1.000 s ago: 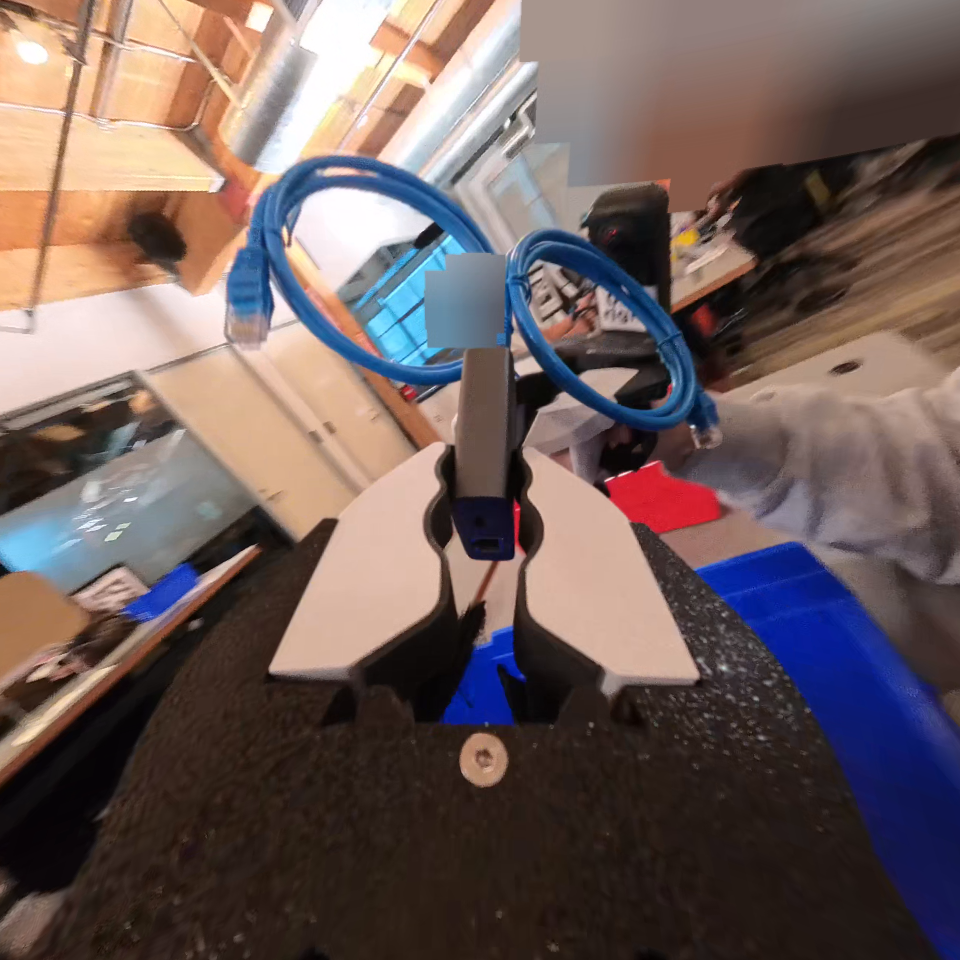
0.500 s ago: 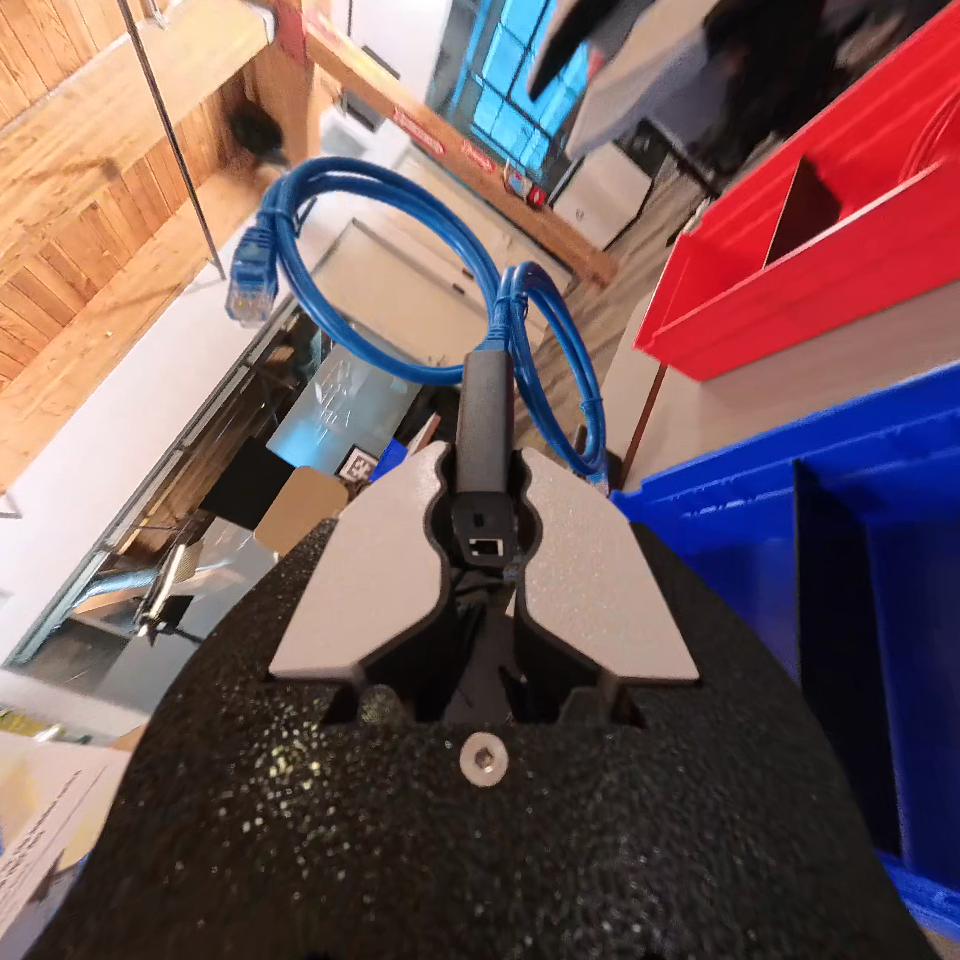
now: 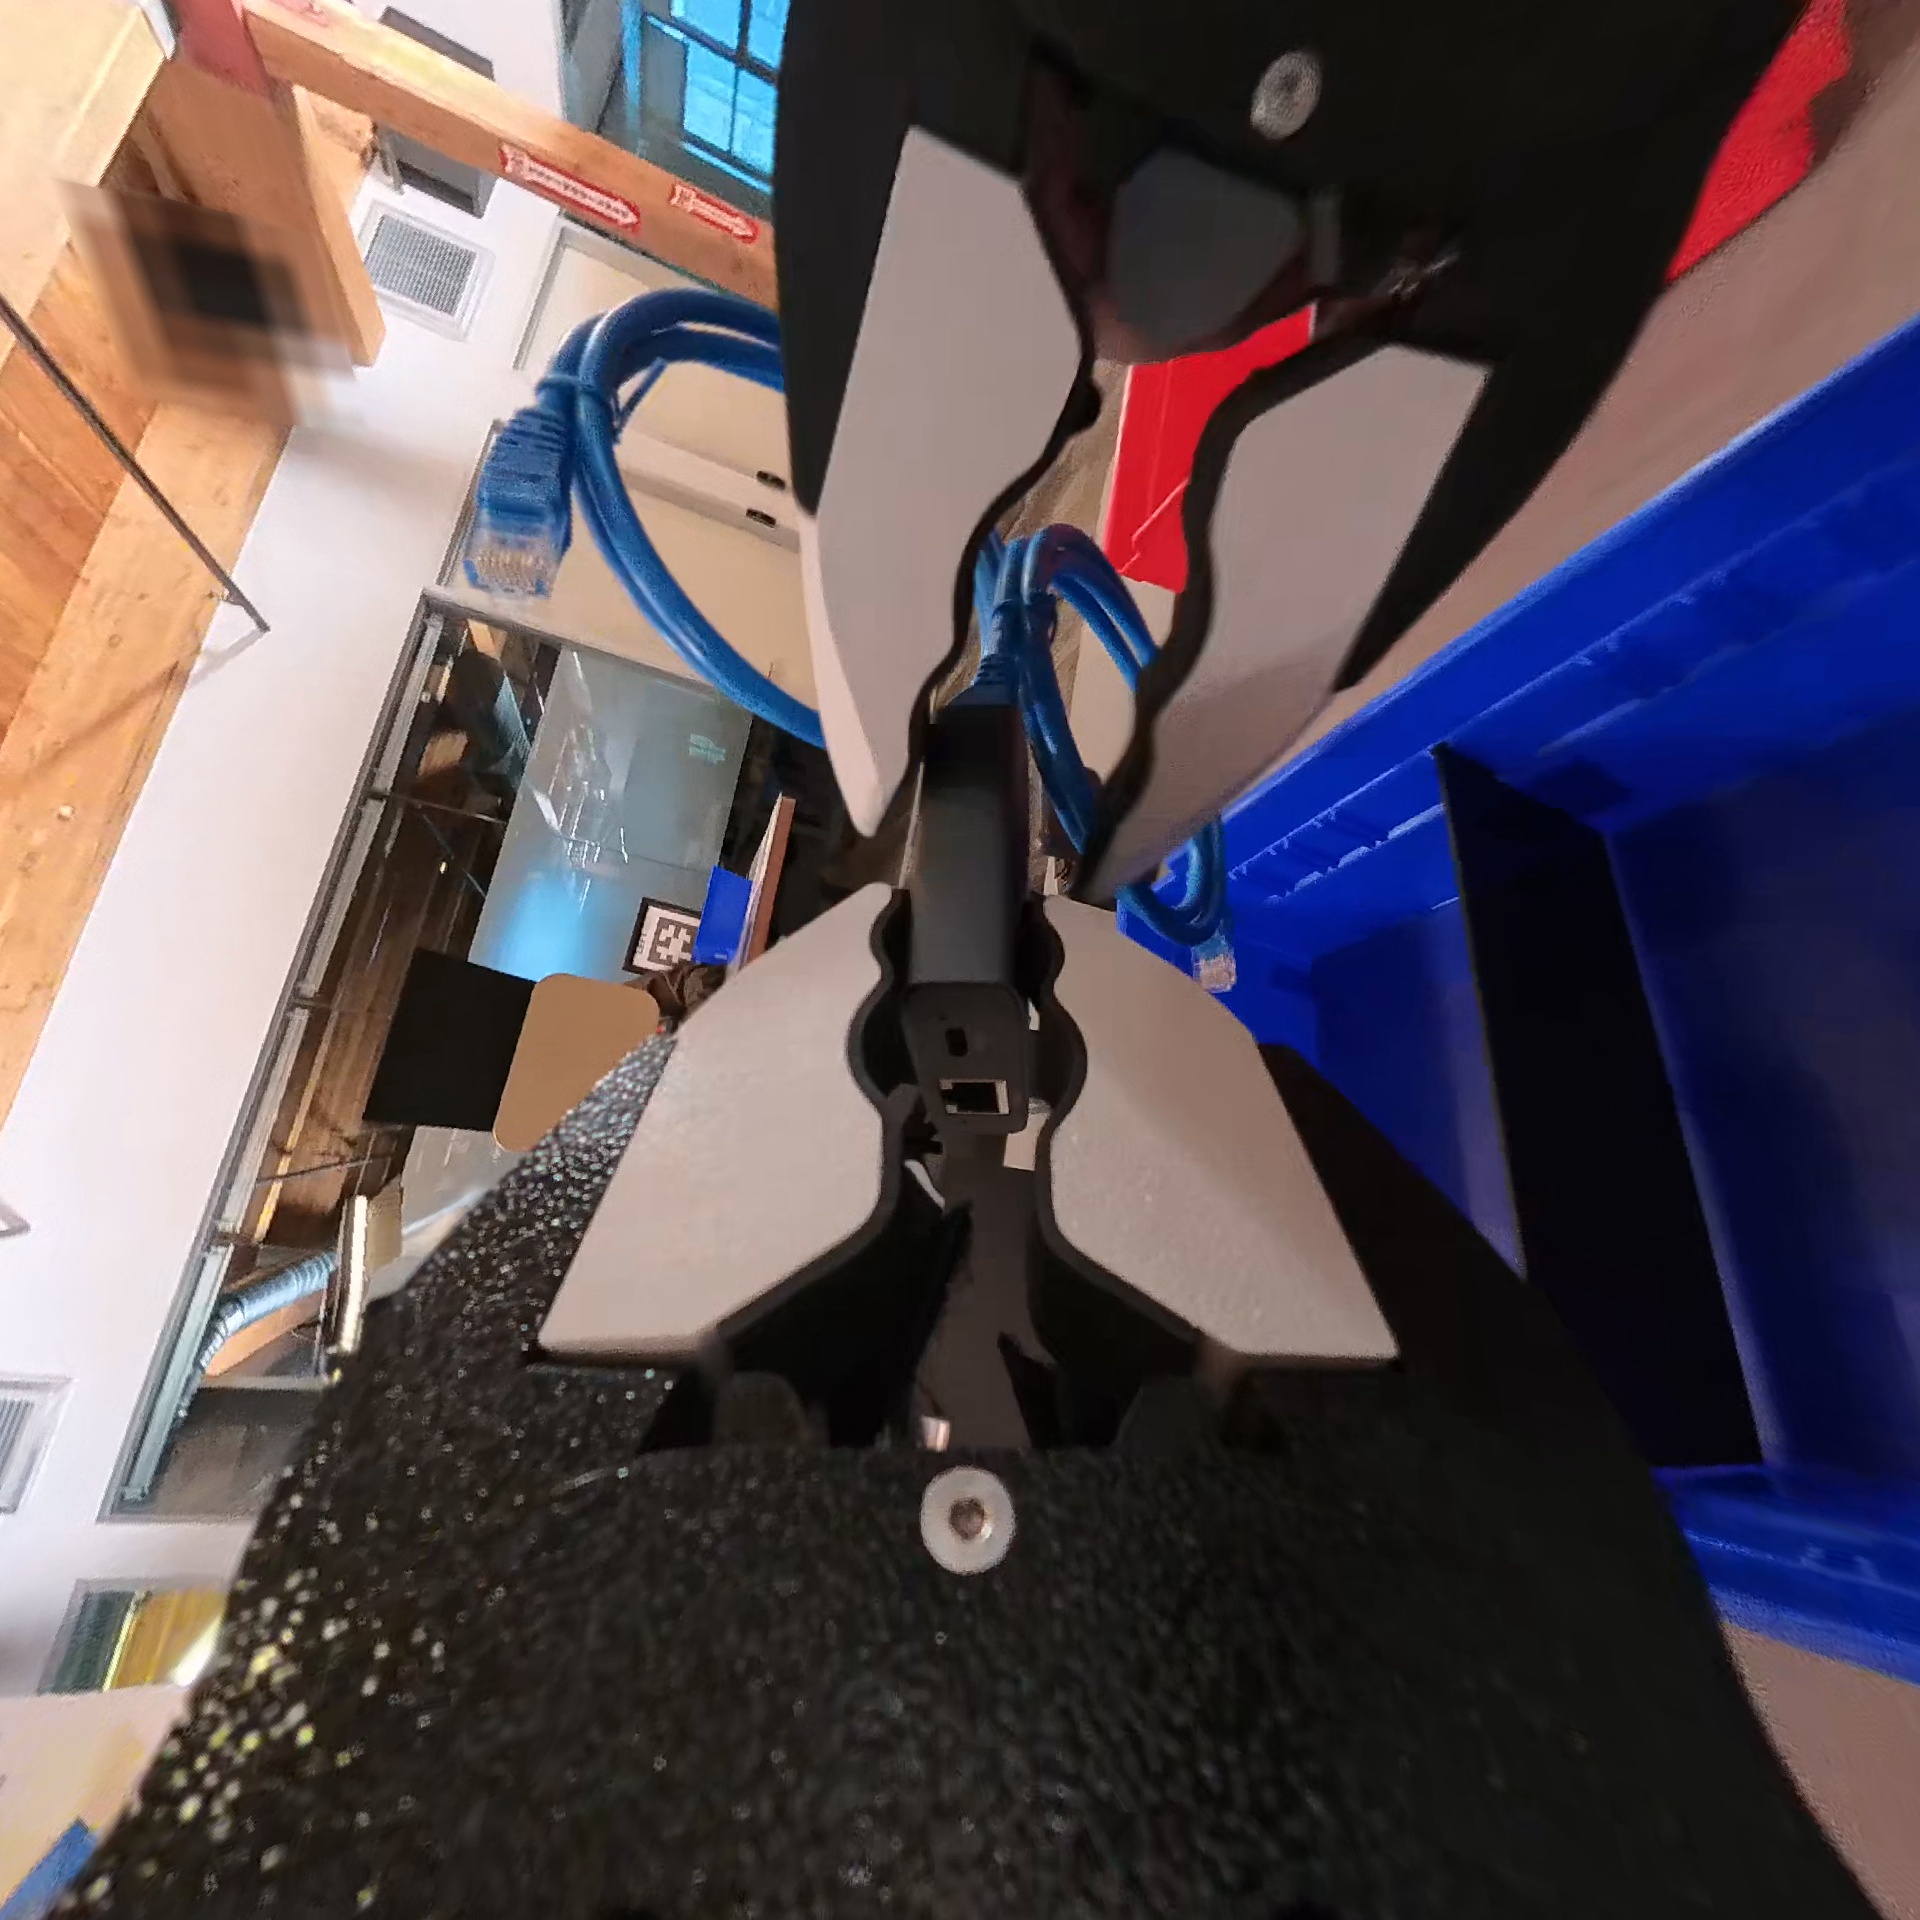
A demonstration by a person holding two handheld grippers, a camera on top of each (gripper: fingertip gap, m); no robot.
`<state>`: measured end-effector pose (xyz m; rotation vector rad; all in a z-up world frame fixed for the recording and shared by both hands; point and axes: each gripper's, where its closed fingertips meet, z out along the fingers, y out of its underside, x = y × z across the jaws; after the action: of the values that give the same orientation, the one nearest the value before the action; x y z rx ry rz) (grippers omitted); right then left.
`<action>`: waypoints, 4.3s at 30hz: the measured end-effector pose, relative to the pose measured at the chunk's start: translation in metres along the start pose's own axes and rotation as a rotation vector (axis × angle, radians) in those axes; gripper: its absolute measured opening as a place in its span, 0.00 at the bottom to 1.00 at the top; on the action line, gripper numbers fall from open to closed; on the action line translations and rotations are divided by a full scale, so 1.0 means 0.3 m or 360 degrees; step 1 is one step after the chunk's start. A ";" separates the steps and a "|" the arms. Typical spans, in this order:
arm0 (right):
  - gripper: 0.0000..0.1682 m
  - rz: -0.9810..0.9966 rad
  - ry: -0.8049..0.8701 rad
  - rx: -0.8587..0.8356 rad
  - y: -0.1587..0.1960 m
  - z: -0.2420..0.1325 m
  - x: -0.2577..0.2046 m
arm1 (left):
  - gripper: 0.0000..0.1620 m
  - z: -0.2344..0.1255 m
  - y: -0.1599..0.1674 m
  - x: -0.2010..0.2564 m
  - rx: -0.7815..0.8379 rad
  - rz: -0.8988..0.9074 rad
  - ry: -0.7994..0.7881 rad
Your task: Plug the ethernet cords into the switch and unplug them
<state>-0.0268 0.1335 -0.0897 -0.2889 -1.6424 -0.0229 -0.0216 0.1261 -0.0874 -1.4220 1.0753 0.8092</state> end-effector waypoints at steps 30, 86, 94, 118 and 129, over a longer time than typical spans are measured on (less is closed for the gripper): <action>0.12 0.0752 -0.0185 0.0942 -0.175 -0.156 0.094 | 0.35 -0.173 -0.235 -0.083 0.1659 -0.1106 0.0330; 0.23 0.0551 -0.0280 0.0489 -0.301 -0.107 -0.015 | 0.13 -0.380 -0.352 -0.049 0.2034 -0.0698 0.0491; 0.24 0.0568 -0.0262 0.0479 -0.306 -0.108 -0.006 | 0.13 -0.383 -0.354 -0.054 0.2027 -0.0688 0.0473; 0.20 0.0410 -0.0211 0.0357 -0.287 -0.098 -0.008 | 0.14 -0.358 -0.351 -0.039 0.1959 -0.0613 0.0450; 0.17 0.0134 -0.0088 0.0426 -0.274 -0.140 -0.015 | 0.13 -0.362 -0.390 0.019 0.1927 -0.0503 0.0601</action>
<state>-0.0021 0.0455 -0.0772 -0.1542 -1.6646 0.2690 0.0790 0.0138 -0.0351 -0.6368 1.2320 -0.3758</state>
